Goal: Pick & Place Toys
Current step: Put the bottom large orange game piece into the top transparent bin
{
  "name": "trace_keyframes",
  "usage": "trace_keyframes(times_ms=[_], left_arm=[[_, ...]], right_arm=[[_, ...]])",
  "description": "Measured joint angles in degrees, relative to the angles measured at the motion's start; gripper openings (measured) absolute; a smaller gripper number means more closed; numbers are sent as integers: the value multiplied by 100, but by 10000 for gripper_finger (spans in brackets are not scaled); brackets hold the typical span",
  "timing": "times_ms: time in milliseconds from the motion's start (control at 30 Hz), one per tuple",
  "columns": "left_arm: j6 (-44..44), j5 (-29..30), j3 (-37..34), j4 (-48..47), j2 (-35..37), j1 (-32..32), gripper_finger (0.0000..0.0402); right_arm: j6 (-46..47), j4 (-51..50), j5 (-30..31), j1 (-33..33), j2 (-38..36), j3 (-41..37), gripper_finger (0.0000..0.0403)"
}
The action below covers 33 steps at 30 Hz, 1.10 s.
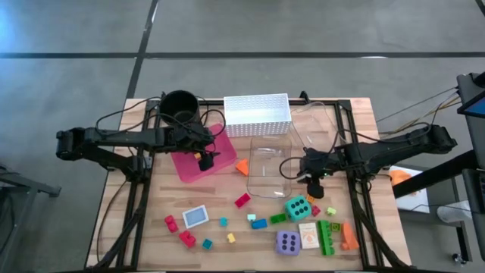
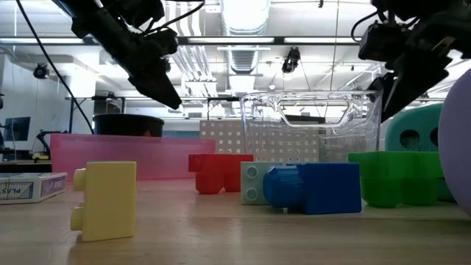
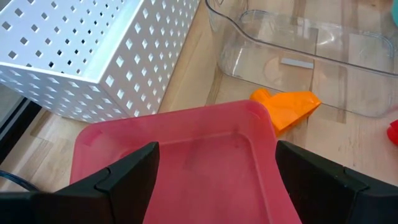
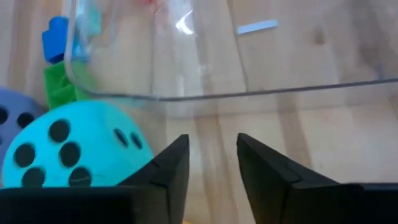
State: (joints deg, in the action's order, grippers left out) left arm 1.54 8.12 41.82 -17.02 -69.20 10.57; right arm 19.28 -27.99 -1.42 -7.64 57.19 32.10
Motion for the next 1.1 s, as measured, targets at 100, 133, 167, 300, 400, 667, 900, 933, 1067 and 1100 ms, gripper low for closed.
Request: trace_keyframes(times_ms=[100,133,167,300,400,667,900,933,1067,1100], left_arm=[[0,0,0,0,-1,0,326],[0,0,0,0,0,0,326],[1,0,0,1,-1,0,326],[0,0,0,2,0,0,326],[0,0,0,1,-1,0,326],[0,0,0,1,0,0,326],[2,0,0,0,1,0,326],[0,0,0,0,0,0,326],[0,0,0,0,-1,0,326],[0,0,0,0,-1,0,326]], right_arm=[[-24,-46,-37,-1,-3,-2,156],[-24,-59,-45,0,-5,-2,158],[-26,-57,-104,0,-7,-2,160],[-153,-37,-345,0,31,-20,161],[-224,18,-288,4,133,-22,161],[-417,-42,-773,-9,362,45,161],[-919,-1620,-647,-49,319,900,161],[-849,-1861,-552,-84,321,1010,161],[-559,-2216,-468,-344,321,1186,161],[-388,-2241,-469,-448,322,1189,161]])
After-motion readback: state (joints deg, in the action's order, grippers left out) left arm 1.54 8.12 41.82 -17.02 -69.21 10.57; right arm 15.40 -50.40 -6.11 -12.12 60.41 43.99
